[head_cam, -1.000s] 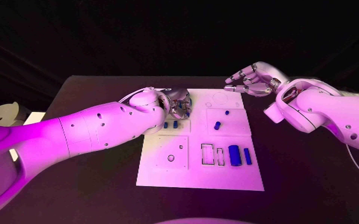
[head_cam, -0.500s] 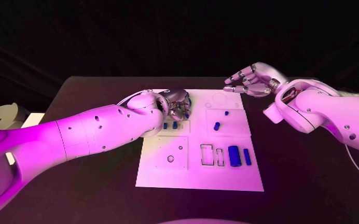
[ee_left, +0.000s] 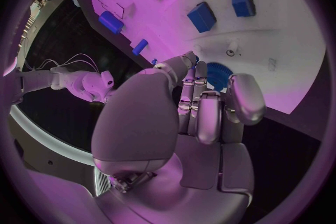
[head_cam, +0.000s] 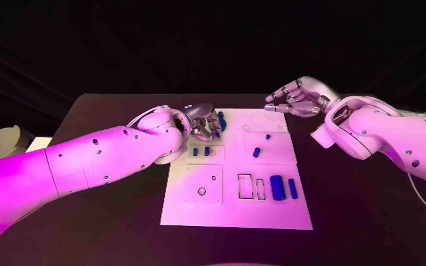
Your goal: Assemble the parts on the task board
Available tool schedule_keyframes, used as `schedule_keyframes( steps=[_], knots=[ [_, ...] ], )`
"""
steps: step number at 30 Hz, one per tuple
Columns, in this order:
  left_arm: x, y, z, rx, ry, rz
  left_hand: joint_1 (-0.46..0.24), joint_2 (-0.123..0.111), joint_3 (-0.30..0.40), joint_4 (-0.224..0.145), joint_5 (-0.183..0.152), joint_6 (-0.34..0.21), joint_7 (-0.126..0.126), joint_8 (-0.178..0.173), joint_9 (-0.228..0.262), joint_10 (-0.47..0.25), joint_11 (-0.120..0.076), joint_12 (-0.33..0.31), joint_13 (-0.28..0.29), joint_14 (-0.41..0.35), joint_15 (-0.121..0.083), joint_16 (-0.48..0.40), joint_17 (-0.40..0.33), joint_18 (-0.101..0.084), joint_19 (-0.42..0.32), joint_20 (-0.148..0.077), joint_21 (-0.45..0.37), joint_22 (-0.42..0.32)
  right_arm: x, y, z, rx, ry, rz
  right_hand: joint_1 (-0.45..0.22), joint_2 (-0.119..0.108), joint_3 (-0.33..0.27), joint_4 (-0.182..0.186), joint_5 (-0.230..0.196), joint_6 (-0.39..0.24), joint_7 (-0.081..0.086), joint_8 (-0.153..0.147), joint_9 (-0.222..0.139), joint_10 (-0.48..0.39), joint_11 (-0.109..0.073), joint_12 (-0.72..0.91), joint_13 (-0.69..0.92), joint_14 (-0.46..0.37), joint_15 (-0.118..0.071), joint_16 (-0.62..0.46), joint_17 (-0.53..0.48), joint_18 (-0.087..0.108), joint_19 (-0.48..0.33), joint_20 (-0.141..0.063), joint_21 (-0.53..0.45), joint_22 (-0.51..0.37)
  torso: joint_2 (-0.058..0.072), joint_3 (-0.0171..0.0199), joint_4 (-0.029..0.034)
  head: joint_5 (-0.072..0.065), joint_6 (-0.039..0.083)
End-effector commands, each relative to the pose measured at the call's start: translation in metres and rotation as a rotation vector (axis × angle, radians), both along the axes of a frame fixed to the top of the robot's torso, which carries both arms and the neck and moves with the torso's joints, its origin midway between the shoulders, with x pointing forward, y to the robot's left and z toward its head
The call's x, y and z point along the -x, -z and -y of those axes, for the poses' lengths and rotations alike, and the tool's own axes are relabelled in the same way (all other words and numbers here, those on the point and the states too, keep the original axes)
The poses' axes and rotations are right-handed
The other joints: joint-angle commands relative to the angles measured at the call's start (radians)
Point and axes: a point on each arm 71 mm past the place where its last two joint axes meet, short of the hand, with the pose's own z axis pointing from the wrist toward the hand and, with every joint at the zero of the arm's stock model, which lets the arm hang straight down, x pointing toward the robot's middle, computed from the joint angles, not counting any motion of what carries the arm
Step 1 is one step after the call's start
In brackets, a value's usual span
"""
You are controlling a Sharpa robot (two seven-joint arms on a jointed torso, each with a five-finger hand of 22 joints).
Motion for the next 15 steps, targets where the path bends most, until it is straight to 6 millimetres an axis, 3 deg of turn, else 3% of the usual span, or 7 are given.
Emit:
schedule_keyframes(
  steps=[1,6,10,15],
  knots=[
    [0.001,-0.006,-0.005,0.056,-0.022,-0.014,-0.013,0.002,0.004,-0.002,-0.002,0.008,-0.002,-0.007,-0.002,0.008,-0.002,-0.007,-0.002,0.043,-0.002,0.001,-0.002,-0.018,0.008,0.002,0.006,0.003,0.0,0.001,-0.001,0.003,-0.014,-0.003,-0.002,0.006,-0.006,-0.002,0.007,-0.006,0.001,0.003,0.001,0.031,-0.005,0.003,0.18,0.081,-0.008,-0.002,0.172,0.013,0.046,-0.008,-0.003,0.154,0.001,-0.0001,0.0017,-0.004,0.003],
    [-0.001,-0.01,-0.015,0.055,-0.04,-0.032,-0.016,0.001,0.003,-0.003,-0.002,0.009,-0.002,-0.008,-0.002,0.01,-0.002,-0.009,-0.002,0.042,-0.002,0.0,-0.004,-0.019,0.009,0.002,0.008,0.005,0.0,0.001,-0.001,0.003,-0.013,-0.004,-0.002,0.006,-0.006,-0.002,0.007,-0.006,0.001,0.003,0.001,0.031,-0.005,0.003,0.18,0.081,-0.008,-0.002,0.172,0.013,0.046,-0.008,-0.003,0.154,0.001,0.0009,0.0006,0.003,0.008],
    [-0.002,-0.009,-0.02,0.046,-0.052,-0.046,-0.018,0.0,0.003,-0.003,-0.002,0.009,-0.002,-0.009,-0.002,0.011,-0.002,-0.011,-0.003,0.042,-0.002,0.0,-0.005,-0.019,0.009,0.002,0.011,0.007,0.0,0.001,-0.001,0.003,-0.013,-0.004,-0.002,0.006,-0.006,-0.002,0.007,-0.006,0.001,0.003,0.001,0.031,-0.005,0.003,0.18,0.081,-0.008,-0.002,0.172,0.013,0.046,-0.008,-0.003,0.154,0.002,-0.0008,-0.0002,0.003,0.009],
    [-0.004,-0.006,-0.027,0.026,-0.07,-0.065,-0.02,-0.001,0.003,-0.003,-0.002,0.009,-0.002,-0.011,-0.002,0.011,-0.002,-0.013,-0.003,0.042,-0.002,0.0,-0.005,-0.019,0.009,0.002,0.011,0.008,0.0,0.001,0.0,0.003,-0.012,-0.005,-0.002,0.006,-0.006,-0.002,0.007,-0.006,0.001,0.003,0.001,0.031,-0.005,0.003,0.18,0.081,-0.008,-0.002,0.172,0.013,0.046,-0.008,-0.003,0.154,0.002,-0.0002,-0.001,0.005,0.007]
  ],
)
